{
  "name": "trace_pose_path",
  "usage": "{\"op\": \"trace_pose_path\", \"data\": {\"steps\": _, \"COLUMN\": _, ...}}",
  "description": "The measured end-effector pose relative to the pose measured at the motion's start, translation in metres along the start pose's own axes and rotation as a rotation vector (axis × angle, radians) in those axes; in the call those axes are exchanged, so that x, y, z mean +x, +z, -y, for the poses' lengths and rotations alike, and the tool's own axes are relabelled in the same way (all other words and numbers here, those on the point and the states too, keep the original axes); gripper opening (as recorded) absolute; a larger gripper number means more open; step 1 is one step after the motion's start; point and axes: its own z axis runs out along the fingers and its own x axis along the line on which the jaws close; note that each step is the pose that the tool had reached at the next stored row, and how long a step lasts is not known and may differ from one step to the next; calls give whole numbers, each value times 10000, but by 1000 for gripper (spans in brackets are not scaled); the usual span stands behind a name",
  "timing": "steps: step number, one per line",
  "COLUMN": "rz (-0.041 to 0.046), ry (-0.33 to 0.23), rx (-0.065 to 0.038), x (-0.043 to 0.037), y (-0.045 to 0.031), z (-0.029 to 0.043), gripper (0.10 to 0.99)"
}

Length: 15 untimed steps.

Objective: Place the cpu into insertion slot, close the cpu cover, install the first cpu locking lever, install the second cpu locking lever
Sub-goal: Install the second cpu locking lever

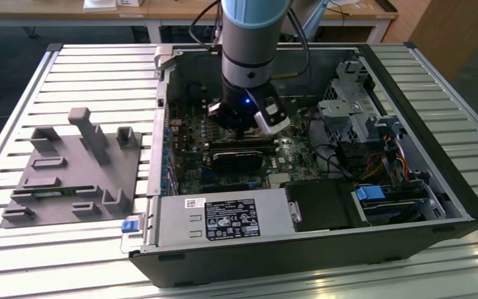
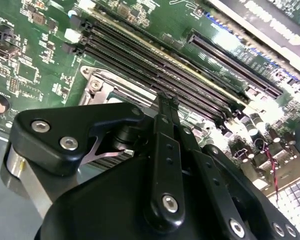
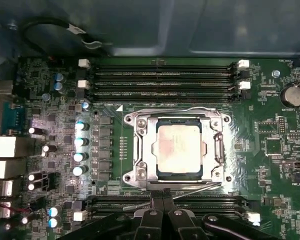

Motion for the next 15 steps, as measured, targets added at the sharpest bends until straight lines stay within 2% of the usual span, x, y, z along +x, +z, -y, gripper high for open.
{"op": "trace_pose_path", "data": {"steps": 5, "rz": 23, "ry": -10, "rx": -300, "x": 81, "y": 3, "z": 34, "gripper": 106}}
{"op": "trace_pose_path", "data": {"steps": 8, "rz": 22, "ry": -42, "rx": -495, "x": 91, "y": 26, "z": 37, "gripper": 106}}
{"op": "trace_pose_path", "data": {"steps": 11, "rz": 21, "ry": -48, "rx": -540, "x": 98, "y": 69, "z": 43, "gripper": 106}}
{"op": "trace_pose_path", "data": {"steps": 15, "rz": 20, "ry": -48, "rx": -561, "x": 106, "y": 78, "z": 68, "gripper": 106}}
